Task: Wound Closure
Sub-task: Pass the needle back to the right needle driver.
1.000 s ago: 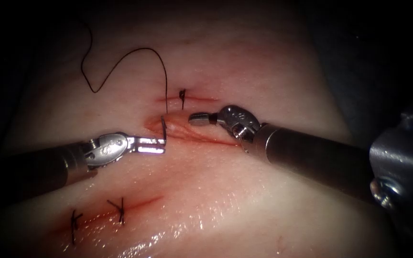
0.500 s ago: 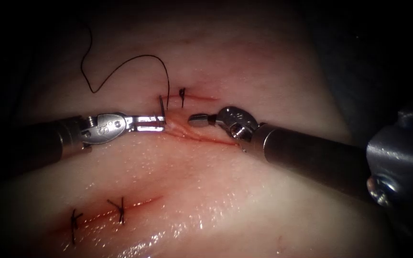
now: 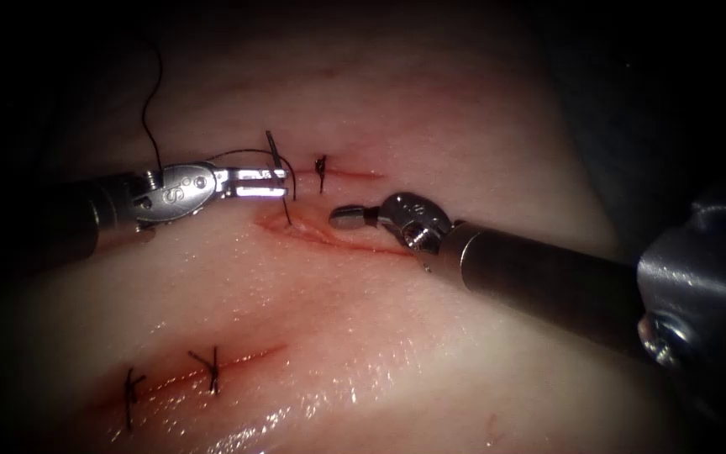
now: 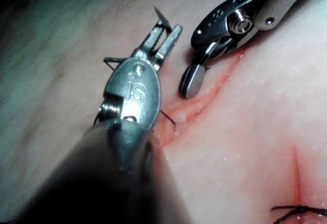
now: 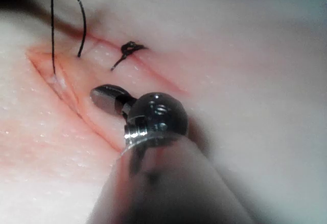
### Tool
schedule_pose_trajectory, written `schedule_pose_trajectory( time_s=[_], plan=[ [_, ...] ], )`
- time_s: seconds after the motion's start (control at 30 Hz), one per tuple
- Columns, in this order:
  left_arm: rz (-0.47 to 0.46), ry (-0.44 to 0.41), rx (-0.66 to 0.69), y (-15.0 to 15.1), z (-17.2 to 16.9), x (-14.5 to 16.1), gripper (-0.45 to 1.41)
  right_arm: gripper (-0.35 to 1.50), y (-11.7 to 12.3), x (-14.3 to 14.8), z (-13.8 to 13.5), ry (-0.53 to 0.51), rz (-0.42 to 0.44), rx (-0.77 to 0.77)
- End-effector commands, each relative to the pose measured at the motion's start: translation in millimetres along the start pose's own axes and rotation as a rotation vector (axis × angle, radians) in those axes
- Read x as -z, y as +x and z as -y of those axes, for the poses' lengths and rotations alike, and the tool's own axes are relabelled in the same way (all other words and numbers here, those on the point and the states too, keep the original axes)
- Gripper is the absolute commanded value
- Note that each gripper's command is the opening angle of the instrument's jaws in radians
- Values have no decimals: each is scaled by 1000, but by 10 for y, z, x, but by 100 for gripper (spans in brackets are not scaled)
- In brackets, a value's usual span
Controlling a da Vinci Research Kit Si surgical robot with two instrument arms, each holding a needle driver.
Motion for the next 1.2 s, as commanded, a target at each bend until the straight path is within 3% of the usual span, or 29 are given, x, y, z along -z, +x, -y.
schedule_pose_trajectory(
  time_s=[0.03, 0.37, 0.47, 0.6, 0.67, 0.7, 0.73, 0.77, 0.8, 0.87, 0.93, 1.07, 1.2],
  plan=[
    [-4, 6, -10, -6, 6, -7, -45, -35, 4, -10, -4, 2, -3, 1],
    [-24, 21, -31, -3, 26, -11, -45, -35, 4, -12, -3, 1, -3, -17],
    [-24, 22, -40, -7, 19, -11, -45, -35, 5, -12, -3, 1, 0, -35],
    [-14, -18, -37, -26, -20, -9, -45, -28, 8, -11, -1, 4, 0, -98],
    [15, -62, -37, -41, -39, -8, -45, -13, 12, -11, 0, 7, 0, -156],
    [30, -83, -49, -48, -46, -9, -45, 9, 15, -10, 1, 9, 1, -194],
    [63, -105, -63, -61, -57, -9, -45, 42, 19, -9, 2, 11, 1, -230],
    [76, -112, -71, -67, -61, -10, -45, 61, 23, -8, 4, 13, 1, -258],
    [76, -112, -71, -67, -61, -10, -45, 61, 23, -8, 4, 13, 1, -258],
    [130, -139, -105, -91, -78, -15, -45, 99, 33, -5, 10, 73, 26, -368],
    [161, -160, -159, -99, -84, -18, -45, 121, 34, -5, 13, 105, 40, -376],
    [205, -203, -313, -108, -99, -28, -45, 141, 33, -7, 20, 236, 61, -448],
    [236, -234, -436, -108, -106, -36, -45, 135, 33, -10, 25, 326, 52, -496]
  ],
)
